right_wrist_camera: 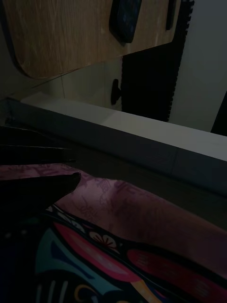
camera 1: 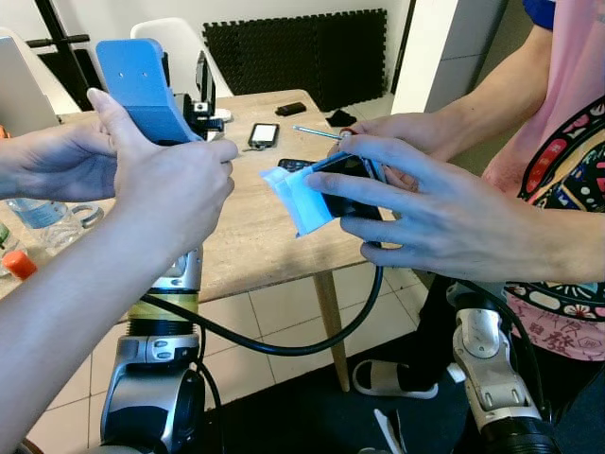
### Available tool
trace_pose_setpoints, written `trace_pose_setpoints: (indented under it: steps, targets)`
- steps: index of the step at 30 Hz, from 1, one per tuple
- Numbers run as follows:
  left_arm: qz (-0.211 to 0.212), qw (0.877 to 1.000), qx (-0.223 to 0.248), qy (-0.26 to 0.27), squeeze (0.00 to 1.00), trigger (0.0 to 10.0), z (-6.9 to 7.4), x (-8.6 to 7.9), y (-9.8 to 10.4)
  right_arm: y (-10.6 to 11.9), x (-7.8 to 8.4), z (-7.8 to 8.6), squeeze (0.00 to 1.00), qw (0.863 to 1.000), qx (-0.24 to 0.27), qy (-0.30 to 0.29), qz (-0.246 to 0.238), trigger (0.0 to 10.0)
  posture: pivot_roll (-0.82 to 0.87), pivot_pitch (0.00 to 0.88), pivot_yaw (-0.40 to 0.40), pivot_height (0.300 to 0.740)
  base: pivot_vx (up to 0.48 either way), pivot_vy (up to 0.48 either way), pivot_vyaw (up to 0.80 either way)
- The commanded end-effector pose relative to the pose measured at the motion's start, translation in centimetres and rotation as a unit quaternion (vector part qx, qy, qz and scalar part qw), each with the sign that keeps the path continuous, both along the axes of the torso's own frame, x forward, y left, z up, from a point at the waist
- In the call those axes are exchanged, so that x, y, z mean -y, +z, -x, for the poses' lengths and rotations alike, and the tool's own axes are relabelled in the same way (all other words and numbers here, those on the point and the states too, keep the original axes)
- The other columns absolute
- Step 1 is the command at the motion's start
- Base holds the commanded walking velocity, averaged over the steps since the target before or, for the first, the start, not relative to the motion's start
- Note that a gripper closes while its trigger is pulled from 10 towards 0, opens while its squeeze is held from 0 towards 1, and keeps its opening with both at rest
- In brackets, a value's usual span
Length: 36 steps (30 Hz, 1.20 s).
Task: Restocking fridge
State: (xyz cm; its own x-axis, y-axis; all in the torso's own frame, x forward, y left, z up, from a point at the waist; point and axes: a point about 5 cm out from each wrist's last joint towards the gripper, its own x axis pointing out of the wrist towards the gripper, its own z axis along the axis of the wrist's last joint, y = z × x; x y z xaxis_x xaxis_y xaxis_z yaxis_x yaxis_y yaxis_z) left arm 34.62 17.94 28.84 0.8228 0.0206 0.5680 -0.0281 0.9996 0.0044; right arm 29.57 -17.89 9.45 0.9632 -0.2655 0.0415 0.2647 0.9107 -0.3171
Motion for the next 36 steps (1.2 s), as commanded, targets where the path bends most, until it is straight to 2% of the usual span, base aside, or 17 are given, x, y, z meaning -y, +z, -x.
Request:
trace_pose_setpoints:
  steps: [1,36]
  targets:
    - [-0.008,1.0,-0.013,0.005,0.0,10.0,-0.09,-0.2,-0.46,-0.51,0.29,0.26,0.0,1.0,-0.013,-0.01,-0.001,10.0,-0.02,0.0,-0.021,0.74,0.0,0.0,0.0]
    - [-0.008,1.0,-0.012,0.004,0.0,10.0,0.02,-0.08,-0.44,-0.69,0.53,0.4,0.0,1.0,-0.016,-0.011,0.0,10.0,-0.02,0.0,-0.023,0.74,0.0,0.0,0.0]
